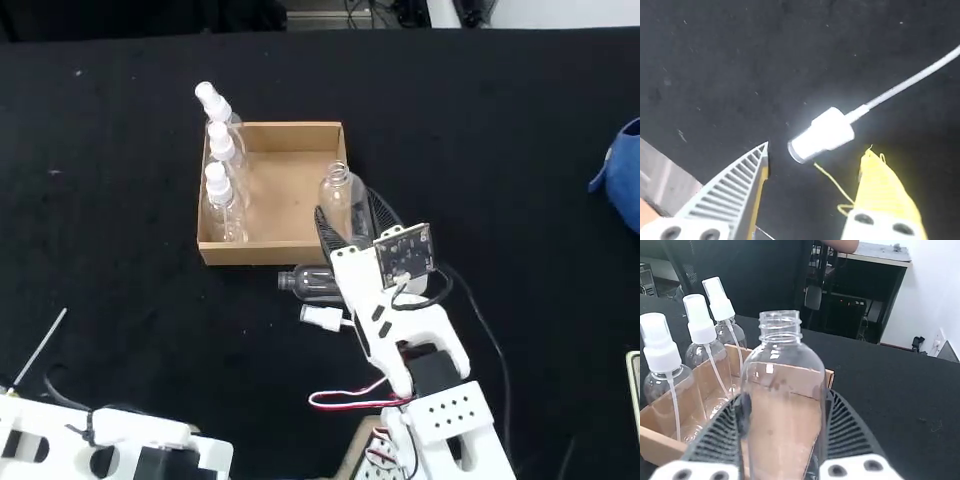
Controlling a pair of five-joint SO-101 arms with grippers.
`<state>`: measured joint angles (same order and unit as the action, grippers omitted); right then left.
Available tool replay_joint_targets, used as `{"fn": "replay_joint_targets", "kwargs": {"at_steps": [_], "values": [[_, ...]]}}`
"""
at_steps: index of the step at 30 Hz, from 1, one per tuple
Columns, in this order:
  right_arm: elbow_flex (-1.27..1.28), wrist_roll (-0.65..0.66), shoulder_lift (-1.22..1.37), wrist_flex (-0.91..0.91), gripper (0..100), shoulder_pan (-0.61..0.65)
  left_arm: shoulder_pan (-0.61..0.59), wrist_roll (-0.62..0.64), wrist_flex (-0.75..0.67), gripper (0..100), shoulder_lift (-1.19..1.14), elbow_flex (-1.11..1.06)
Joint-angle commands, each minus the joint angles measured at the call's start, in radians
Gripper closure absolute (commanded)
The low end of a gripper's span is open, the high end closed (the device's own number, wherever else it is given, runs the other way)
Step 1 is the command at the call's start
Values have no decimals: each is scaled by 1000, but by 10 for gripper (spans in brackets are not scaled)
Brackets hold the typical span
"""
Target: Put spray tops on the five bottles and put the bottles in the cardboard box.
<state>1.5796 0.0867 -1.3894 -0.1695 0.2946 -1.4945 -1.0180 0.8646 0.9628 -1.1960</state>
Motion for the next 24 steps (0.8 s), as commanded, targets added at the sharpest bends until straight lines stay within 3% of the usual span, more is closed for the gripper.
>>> {"fn": "replay_joint_targets", "kwargs": {"at_steps": [1,7,12,16,21,24], "values": [[-7,-5,-30,3,988,-23,-8,-83,-95,828,0,-35],[-5,-5,-30,3,988,-23,-7,-201,-97,830,0,-56],[-5,-5,-30,3,988,-23,67,-15,-68,830,0,28],[-5,-5,-30,3,988,-23,137,92,74,827,-5,189],[-5,-5,-30,0,988,-25,170,133,178,827,-152,403],[-5,-5,-30,-2,988,-25,108,112,261,827,-316,526]]}}
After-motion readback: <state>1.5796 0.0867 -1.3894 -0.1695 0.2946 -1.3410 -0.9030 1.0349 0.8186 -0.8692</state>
